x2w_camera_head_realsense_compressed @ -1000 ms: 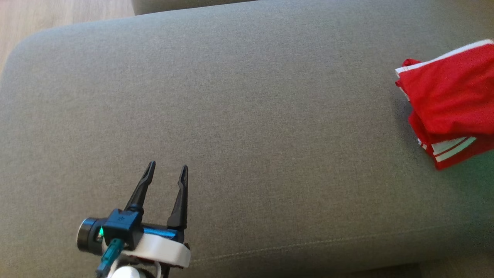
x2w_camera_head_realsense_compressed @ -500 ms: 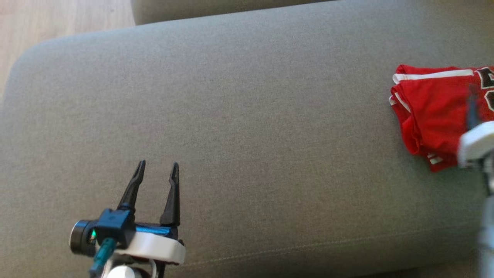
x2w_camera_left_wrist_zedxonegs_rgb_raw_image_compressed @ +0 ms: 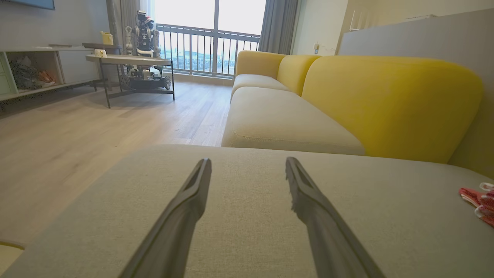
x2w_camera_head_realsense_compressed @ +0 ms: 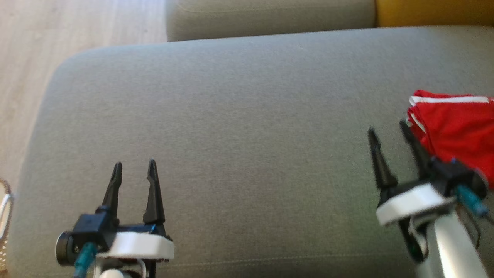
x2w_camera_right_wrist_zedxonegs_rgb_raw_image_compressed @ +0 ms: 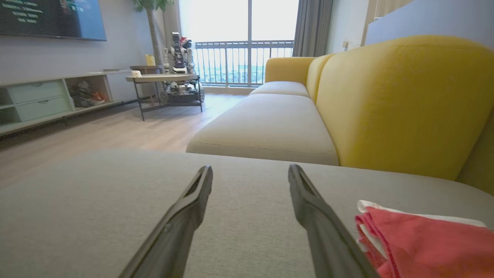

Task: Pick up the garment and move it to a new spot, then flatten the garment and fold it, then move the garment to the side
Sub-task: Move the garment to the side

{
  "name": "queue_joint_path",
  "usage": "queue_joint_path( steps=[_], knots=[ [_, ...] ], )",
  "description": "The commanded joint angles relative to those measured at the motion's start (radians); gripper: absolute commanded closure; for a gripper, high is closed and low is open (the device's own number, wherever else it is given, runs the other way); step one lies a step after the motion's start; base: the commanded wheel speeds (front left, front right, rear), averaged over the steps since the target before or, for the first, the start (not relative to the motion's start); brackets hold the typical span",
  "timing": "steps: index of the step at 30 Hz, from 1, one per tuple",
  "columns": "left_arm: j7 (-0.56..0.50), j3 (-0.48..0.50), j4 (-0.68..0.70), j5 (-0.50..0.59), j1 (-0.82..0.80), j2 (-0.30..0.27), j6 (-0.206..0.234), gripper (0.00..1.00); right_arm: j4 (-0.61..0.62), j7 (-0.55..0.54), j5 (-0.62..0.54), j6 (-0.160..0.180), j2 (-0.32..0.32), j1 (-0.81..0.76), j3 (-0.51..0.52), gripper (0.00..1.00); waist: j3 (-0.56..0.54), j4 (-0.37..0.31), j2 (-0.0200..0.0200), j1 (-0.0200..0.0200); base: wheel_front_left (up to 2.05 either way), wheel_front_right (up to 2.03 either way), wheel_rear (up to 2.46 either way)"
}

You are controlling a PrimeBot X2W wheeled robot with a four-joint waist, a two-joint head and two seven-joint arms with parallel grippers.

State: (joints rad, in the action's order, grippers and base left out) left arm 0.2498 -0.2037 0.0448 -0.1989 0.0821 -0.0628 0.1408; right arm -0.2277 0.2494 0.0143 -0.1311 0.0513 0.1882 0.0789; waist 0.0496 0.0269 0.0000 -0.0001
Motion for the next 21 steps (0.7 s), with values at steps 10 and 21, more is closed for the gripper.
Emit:
queue_joint_path(
  steps=[10, 21],
  knots=[
    [0.012, 0.004, 0.037, 0.071, 0.027, -0.024, -0.02, 0.0, 0.199, 0.012, 0.069, 0.0, -0.001, -0.209, -0.064, 0.0, -0.064, 0.074, 0.0, 0.0001, 0.0, 0.0, 0.0],
    [0.012, 0.018, 0.022, 0.093, 0.047, -0.012, -0.028, 0.0, 0.154, 0.012, 0.1, 0.0, -0.001, -0.293, -0.125, 0.0, -0.08, 0.054, 0.0, 0.0001, 0.0, 0.0, 0.0]
  ],
)
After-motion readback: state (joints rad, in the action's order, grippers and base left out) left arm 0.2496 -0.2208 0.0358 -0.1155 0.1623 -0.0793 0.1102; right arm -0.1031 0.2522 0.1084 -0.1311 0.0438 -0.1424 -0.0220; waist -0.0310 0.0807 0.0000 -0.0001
